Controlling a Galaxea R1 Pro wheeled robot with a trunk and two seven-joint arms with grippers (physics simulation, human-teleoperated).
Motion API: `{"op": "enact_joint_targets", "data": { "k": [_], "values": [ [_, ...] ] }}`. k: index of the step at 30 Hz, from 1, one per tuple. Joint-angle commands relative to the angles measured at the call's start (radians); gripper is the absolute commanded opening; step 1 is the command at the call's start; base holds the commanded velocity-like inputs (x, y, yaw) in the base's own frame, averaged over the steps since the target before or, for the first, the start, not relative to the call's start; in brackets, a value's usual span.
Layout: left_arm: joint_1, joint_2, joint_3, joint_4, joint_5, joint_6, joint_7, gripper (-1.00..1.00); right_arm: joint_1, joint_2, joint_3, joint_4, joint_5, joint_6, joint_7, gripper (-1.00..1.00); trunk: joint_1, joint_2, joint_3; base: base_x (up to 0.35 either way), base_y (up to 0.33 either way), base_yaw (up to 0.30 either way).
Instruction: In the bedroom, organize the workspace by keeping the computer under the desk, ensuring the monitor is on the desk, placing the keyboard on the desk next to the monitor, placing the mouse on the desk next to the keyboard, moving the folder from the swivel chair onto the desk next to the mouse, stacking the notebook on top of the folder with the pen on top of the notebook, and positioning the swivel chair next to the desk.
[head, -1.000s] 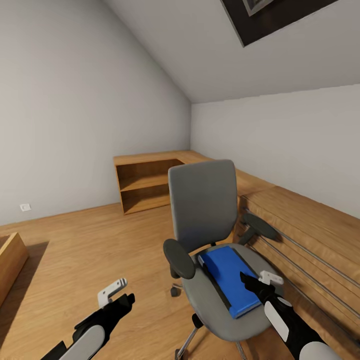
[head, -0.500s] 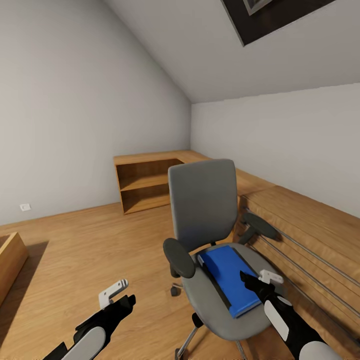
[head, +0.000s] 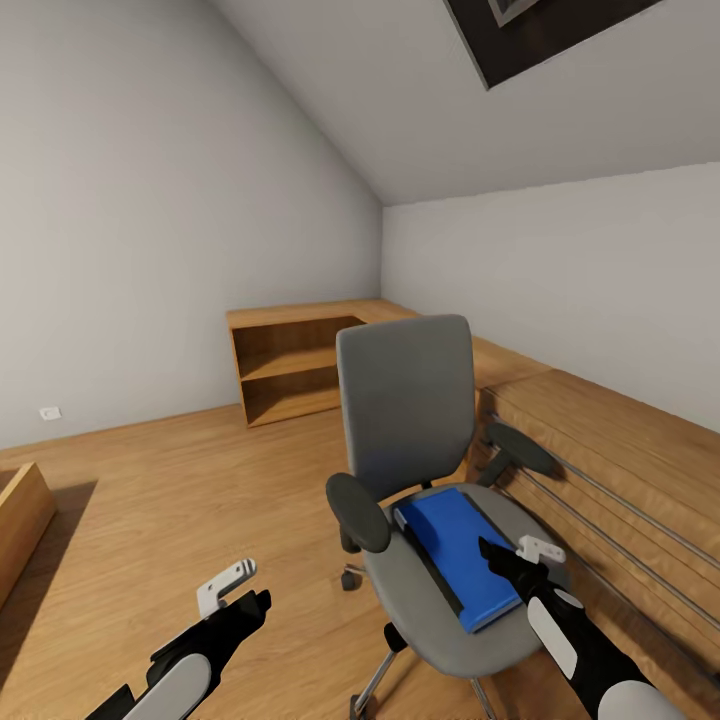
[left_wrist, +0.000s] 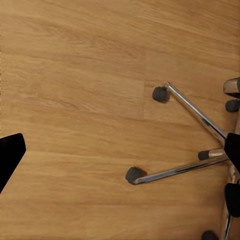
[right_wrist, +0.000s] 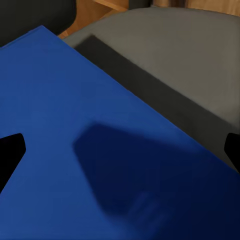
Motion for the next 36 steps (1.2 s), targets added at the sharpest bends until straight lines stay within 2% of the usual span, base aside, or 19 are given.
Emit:
{"op": "enact_joint_targets", "data": {
  "k": [1,9,22,36],
  "values": [
    [-0.001,0.001,-0.001,0.0,0.0,0.008,0.005,1.0,0.0,-0.001,0.006,0.037,-0.013,0.0,0.0,1.0,0.0,0.0,-0.001,0.0,0.0,0.0],
    [-0.001,0.002,-0.012,0.004,0.0,0.007,0.004,1.0,0.0,0.0,0.006,0.037,-0.013,0.0,0.0,1.0,0.0,0.0,-0.001,-0.019,0.0,0.0],
    [-0.001,0.003,-0.016,0.007,0.001,0.007,0.004,1.0,0.0,0.0,0.006,0.037,-0.012,0.0,0.0,1.0,0.0,0.0,-0.001,-0.225,0.0,0.0],
    [-0.001,0.001,-0.016,0.013,0.001,0.007,0.003,1.0,0.0,0.0,0.006,0.038,-0.012,0.0,0.0,1.0,0.0,0.0,-0.001,-0.044,0.0,0.0]
  ]
}}
